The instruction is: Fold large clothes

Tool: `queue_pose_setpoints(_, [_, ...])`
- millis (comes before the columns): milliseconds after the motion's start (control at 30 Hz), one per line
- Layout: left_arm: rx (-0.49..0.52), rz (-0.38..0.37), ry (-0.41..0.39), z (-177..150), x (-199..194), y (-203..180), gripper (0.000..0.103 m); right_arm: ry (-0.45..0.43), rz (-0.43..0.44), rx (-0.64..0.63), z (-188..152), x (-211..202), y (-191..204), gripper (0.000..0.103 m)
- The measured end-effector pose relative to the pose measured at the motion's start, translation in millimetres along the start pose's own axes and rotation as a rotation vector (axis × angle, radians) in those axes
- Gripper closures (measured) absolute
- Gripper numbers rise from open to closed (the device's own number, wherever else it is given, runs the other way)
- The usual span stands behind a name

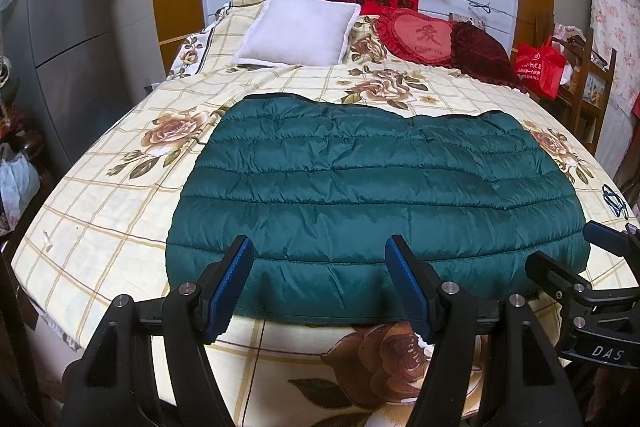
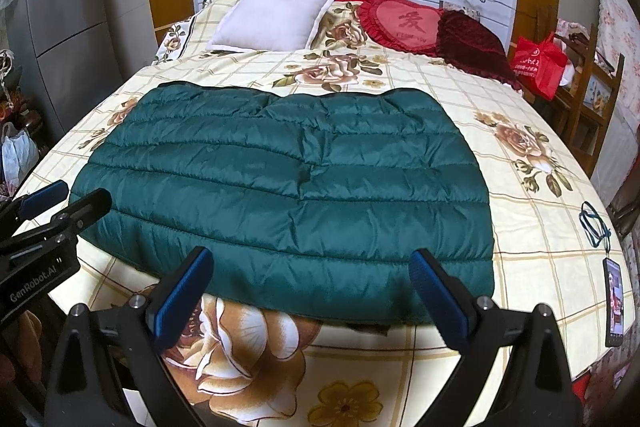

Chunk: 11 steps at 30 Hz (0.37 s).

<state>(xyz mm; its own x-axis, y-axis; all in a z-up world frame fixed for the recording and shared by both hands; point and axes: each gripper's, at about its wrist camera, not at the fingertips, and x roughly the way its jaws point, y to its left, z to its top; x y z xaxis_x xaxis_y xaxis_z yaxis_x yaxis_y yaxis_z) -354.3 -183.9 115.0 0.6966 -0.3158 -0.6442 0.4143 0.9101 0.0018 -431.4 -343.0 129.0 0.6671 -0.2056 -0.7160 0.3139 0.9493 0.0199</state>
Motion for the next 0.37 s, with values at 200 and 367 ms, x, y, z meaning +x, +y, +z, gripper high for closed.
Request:
queue_pose_setpoints(200, [-0.007, -0.014, -0.023, -0.2, -0.6, 1.7, 0.054, 0.005, 0.0, 0.001, 0.2, 2.5, -2.4, 0.003])
queue_pose_setpoints(367, [-0.002, -0.017, -0.024, 0.4, 1.9, 2.9, 0.054, 0.013, 0.006, 0.002, -0.6, 6.3, -4.1, 0.003])
